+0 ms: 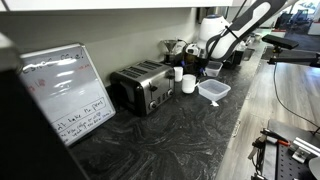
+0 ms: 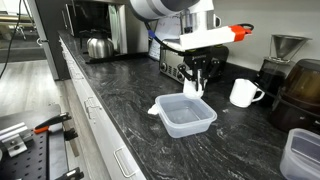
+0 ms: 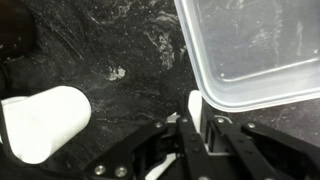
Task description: Pick the pen and place it in the bowl on the right, slide the bowl on the left to the right and then move the white cup to the left
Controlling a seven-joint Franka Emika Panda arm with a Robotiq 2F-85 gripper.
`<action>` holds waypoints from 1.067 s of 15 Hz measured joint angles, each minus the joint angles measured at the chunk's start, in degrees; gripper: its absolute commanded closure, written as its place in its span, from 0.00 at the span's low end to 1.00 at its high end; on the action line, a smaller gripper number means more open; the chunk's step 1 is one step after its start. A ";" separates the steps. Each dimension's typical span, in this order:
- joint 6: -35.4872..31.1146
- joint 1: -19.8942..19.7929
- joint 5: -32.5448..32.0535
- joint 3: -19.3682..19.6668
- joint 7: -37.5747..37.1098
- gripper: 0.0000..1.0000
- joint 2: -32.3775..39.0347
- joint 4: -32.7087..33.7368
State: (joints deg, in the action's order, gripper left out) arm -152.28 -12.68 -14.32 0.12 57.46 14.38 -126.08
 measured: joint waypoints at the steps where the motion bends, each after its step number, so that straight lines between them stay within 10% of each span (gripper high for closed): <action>1: -0.18 0.20 0.03 -0.32 2.58 0.97 -0.76 -1.19; 16: -8.25 5.07 3.56 -4.19 26.34 0.97 -6.97 -14.16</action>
State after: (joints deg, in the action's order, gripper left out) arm -160.53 -7.60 -10.76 -4.07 83.80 7.41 -140.24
